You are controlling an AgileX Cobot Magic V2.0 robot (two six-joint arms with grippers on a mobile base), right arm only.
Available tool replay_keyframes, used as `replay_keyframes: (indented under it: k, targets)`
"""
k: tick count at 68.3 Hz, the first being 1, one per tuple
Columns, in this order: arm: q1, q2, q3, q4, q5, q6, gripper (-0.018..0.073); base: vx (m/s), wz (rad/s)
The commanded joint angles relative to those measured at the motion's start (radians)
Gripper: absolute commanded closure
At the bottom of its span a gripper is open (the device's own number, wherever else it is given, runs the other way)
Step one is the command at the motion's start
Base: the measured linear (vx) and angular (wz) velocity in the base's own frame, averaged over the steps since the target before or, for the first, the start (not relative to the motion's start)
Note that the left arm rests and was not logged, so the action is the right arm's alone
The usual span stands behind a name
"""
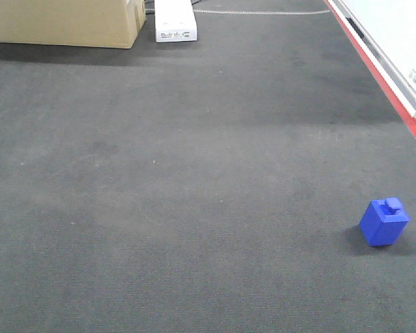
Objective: Pour parts from conveyor to right shelf
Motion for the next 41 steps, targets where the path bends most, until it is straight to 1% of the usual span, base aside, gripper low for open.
replay_keyframes:
  k: [1,11,15,19,23,29,31,35,41]
  targets:
    - [0.004,-0.018,0.001,-0.009,-0.073,-0.004,0.0568,0.0,0.0]
    - [0.004,-0.018,0.001,-0.009,-0.09,-0.004,0.0568,0.0,0.0]
    - [0.004,-0.018,0.001,-0.002,-0.134,-0.001,0.0568,0.0,0.0]
    - [0.004,-0.018,-0.001,0.025,-0.231,0.01,0.0568,0.0,0.0]
    - [0.004,-0.018,-0.001,0.036,-0.388,0.01,0.0566,0.0,0.0]
    - [0.003,-0.018,-0.009,0.036,-0.593,-0.019,0.0565,0.0,0.0]
    - [0.003,-0.018,-0.023,0.036,-0.63,-0.032,0.0565,0.0,0.0]
    - [0.003,-0.018,-0.07,0.036,-0.634,-0.048,0.0565,0.0,0.0]
    - [0.003,-0.017,-0.171,0.02,-0.567,-0.083,0.0565,0.0,0.0]
